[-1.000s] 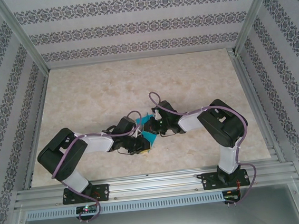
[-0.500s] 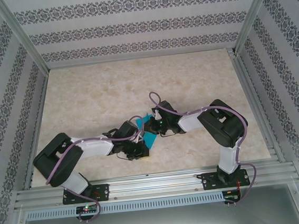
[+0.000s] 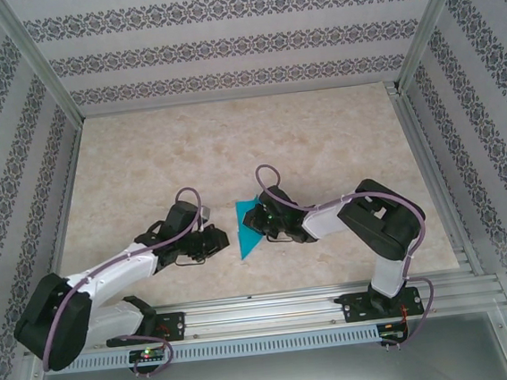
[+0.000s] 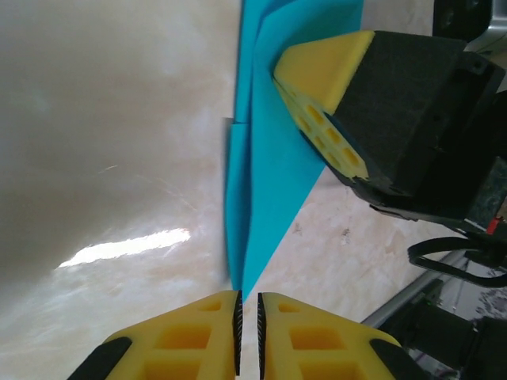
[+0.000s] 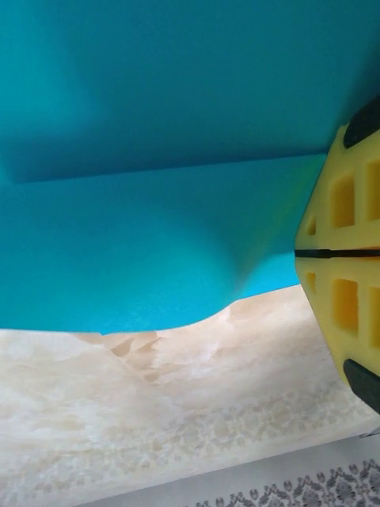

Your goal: Fold a paper plane with a square sheet of paper (pick it up from the middle)

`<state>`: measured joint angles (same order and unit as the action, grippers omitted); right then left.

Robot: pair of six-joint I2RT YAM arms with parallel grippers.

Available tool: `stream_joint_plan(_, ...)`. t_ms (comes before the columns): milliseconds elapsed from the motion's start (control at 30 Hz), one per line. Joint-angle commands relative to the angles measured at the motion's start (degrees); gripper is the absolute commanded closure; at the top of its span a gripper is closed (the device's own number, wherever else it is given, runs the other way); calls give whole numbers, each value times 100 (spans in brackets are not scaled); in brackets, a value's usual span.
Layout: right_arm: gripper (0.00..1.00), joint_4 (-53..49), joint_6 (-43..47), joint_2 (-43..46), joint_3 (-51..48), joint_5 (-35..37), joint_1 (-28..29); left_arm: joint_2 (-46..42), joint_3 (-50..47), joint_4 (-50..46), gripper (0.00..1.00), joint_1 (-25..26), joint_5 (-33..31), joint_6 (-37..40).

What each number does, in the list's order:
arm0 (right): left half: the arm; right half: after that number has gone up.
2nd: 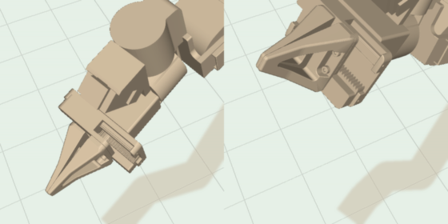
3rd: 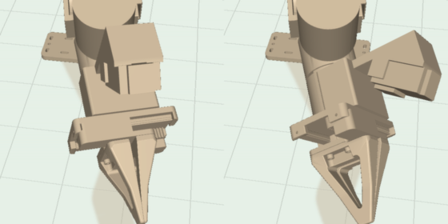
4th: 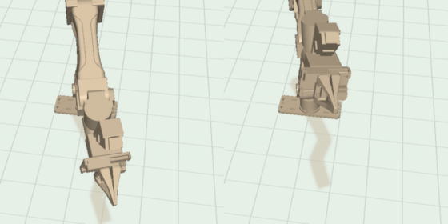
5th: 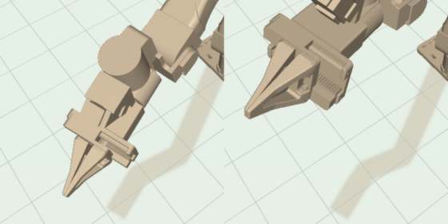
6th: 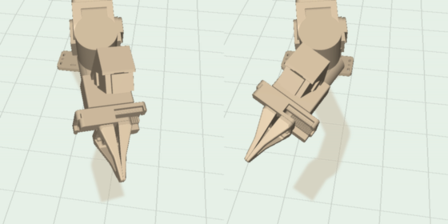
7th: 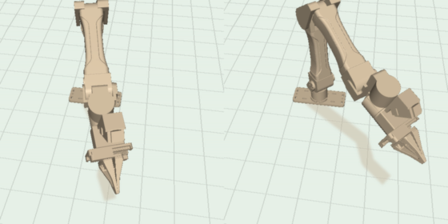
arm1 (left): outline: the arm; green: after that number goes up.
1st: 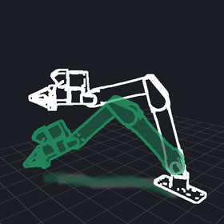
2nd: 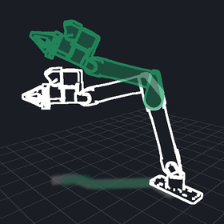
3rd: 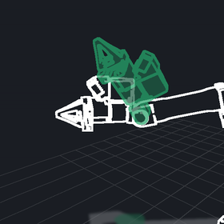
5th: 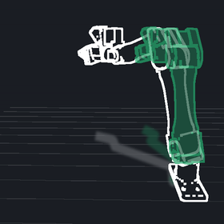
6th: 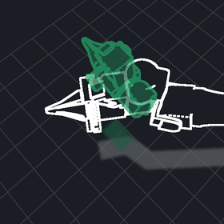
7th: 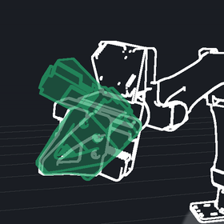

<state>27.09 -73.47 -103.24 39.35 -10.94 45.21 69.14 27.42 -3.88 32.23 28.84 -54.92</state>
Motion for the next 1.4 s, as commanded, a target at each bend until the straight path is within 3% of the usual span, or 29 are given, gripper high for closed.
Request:
stream_joint_plan(0,91,-664,-408,-161,-339,453,102,465,292,878,83,-41,510,-268)
stream_joint_plan(300,91,-552,-405,-178,-403,435,111,1783,833,1460,82,111,656,-425)
stream_joint_plan(700,89,-520,-74,-144,-209,219,80,2720,1014,-238,90,457,-125,-3)
stream_joint_plan(900,87,-884,433,140,-10,83,-128,2677,866,-804,93,627,-501,173)
stream_joint_plan(1167,88,-1723,1891,1173,384,-788,-784,2511,847,-1005,95,627,-789,305)
stream_joint_plan(1367,93,-1875,2236,1042,660,-1380,-742,2545,980,-1046,96,626,-796,445)
